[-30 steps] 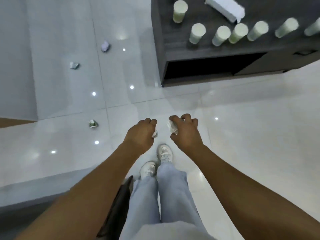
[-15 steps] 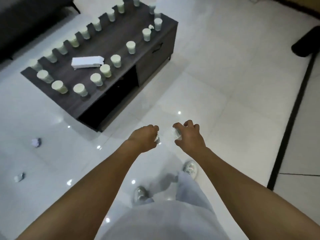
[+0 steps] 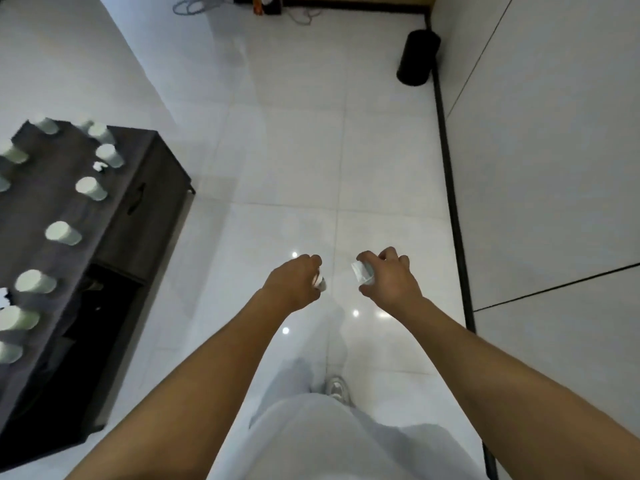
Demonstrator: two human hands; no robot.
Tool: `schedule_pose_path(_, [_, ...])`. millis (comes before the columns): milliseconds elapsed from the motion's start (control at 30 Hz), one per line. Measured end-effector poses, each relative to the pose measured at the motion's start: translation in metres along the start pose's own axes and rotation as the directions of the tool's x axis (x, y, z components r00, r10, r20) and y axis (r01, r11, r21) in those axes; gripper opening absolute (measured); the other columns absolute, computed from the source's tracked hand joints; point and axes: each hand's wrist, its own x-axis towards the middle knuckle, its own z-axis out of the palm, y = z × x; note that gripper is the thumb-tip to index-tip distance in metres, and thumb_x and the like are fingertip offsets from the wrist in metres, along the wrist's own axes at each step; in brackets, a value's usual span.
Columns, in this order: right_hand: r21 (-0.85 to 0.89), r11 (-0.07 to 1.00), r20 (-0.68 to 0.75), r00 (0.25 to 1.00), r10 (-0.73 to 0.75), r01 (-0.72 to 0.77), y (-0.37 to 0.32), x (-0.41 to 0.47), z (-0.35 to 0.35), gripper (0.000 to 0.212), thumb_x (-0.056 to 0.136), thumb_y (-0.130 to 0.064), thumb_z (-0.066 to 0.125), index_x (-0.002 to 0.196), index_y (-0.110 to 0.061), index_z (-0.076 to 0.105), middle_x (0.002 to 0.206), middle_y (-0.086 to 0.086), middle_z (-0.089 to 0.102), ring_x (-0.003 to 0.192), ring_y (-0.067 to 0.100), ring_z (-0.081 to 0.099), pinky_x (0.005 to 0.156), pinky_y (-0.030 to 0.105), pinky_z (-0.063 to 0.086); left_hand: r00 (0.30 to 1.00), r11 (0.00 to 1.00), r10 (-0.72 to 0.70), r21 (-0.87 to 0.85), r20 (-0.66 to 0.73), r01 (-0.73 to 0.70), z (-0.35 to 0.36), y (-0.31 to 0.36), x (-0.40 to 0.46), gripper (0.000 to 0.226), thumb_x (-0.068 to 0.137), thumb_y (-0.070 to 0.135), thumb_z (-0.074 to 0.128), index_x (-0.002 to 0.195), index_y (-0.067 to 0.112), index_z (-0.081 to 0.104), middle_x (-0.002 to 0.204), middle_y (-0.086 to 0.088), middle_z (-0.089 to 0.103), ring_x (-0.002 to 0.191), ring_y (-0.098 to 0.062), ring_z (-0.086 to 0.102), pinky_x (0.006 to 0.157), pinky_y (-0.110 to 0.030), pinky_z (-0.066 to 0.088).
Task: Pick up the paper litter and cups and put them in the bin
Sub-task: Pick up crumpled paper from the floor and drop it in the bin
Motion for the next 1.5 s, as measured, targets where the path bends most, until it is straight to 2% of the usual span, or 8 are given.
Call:
schedule_pose_path(300, [0.076, 0.994, -0.078, 0.993, 0.085, -0.079, 0.043, 0.161, -0.086, 0.051, 0.084, -0.018, 0.062, 0.131, -0.032, 0.047, 0.121, 0.005, 0.040, 0.112, 0.027, 0.035, 0.075, 0.036, 0.051, 0.996, 0.994, 0.080, 0.064, 0.047, -0.083, -0.078, 0.042, 0.200, 0.041, 0.086, 0.025, 0.061, 0.122, 0.010, 0.049, 0.117, -0.005, 0.058, 0.106, -0.025, 0.057, 0.086, -0.035, 0.049])
schedule_pose_path(667, [0.117, 0.977, -0.155, 0.969, 0.194, -0.177, 0.074, 0.395, -0.241, 0.051, 0.085, -0.016, 0.062, 0.130, -0.034, 0.047, 0.121, 0.003, 0.040, 0.113, 0.026, 0.034, 0.072, 0.034, 0.051, 0.985, 0.977, 0.172, 0.122, 0.031, -0.175, -0.230, 0.105, 0.465, 0.041, 0.086, 0.023, 0.062, 0.123, 0.011, 0.050, 0.118, -0.004, 0.057, 0.106, -0.025, 0.057, 0.086, -0.034, 0.047])
schedule_pose_path(867, [0.127, 0.967, -0.125, 0.964, 0.236, -0.220, 0.125, 0.515, -0.301, 0.053, 0.084, -0.018, 0.063, 0.133, -0.033, 0.046, 0.124, 0.005, 0.040, 0.115, 0.027, 0.034, 0.078, 0.035, 0.050, 0.975, 0.962, 0.218, 0.155, 0.052, -0.224, -0.262, 0.161, 0.609, 0.037, 0.087, 0.027, 0.061, 0.119, 0.013, 0.051, 0.114, -0.004, 0.057, 0.102, -0.025, 0.059, 0.077, -0.030, 0.044])
schedule_pose_path(967, [0.126, 0.967, -0.115, 0.965, 0.236, -0.221, 0.153, 0.581, -0.341, 0.053, 0.085, -0.019, 0.063, 0.133, -0.033, 0.046, 0.125, 0.005, 0.040, 0.115, 0.028, 0.034, 0.080, 0.035, 0.049, 0.975, 0.967, 0.220, 0.126, 0.032, -0.223, -0.282, 0.193, 0.683, 0.039, 0.086, 0.027, 0.062, 0.121, 0.014, 0.050, 0.113, -0.005, 0.058, 0.101, -0.025, 0.059, 0.077, -0.029, 0.044])
schedule_pose_path(1067, [0.126, 0.966, -0.109, 0.965, 0.240, -0.226, 0.177, 0.644, -0.386, 0.052, 0.085, -0.017, 0.062, 0.133, -0.032, 0.046, 0.124, 0.005, 0.040, 0.116, 0.028, 0.034, 0.082, 0.036, 0.050, 0.981, 0.976, 0.187, 0.104, 0.053, -0.192, -0.307, 0.220, 0.748, 0.041, 0.087, 0.027, 0.061, 0.123, 0.013, 0.049, 0.117, -0.006, 0.058, 0.104, -0.025, 0.058, 0.083, -0.032, 0.047])
schedule_pose_path(1200, [0.120, 0.967, -0.106, 0.966, 0.235, -0.223, 0.202, 0.723, -0.442, 0.052, 0.085, -0.016, 0.062, 0.132, -0.032, 0.047, 0.123, 0.005, 0.039, 0.115, 0.028, 0.032, 0.081, 0.038, 0.052, 0.991, 0.989, 0.133, 0.070, 0.012, -0.133, -0.343, 0.241, 0.826, 0.041, 0.087, 0.026, 0.059, 0.125, 0.012, 0.050, 0.121, -0.006, 0.058, 0.107, -0.027, 0.058, 0.088, -0.035, 0.049])
schedule_pose_path(1367, [0.106, 0.974, -0.075, 0.975, 0.209, -0.201, 0.215, 0.816, -0.484, 0.051, 0.085, -0.015, 0.061, 0.131, -0.032, 0.047, 0.123, 0.004, 0.039, 0.115, 0.027, 0.033, 0.078, 0.036, 0.052, 0.994, 0.993, 0.086, 0.070, 0.064, -0.091, -0.379, 0.247, 0.915, 0.045, 0.088, 0.027, 0.061, 0.128, 0.012, 0.048, 0.120, -0.005, 0.057, 0.107, -0.025, 0.057, 0.087, -0.035, 0.050])
schedule_pose_path(1500, [0.094, 0.977, -0.078, 0.977, 0.199, -0.192, 0.224, 0.910, -0.518, 0.052, 0.085, -0.016, 0.062, 0.133, -0.032, 0.047, 0.125, 0.005, 0.039, 0.117, 0.027, 0.033, 0.082, 0.037, 0.052, 0.995, 0.995, 0.070, 0.070, 0.071, -0.075, -0.414, 0.244, 1.009, 0.046, 0.086, 0.028, 0.064, 0.127, 0.012, 0.049, 0.118, -0.006, 0.059, 0.105, -0.025, 0.059, 0.088, -0.036, 0.051])
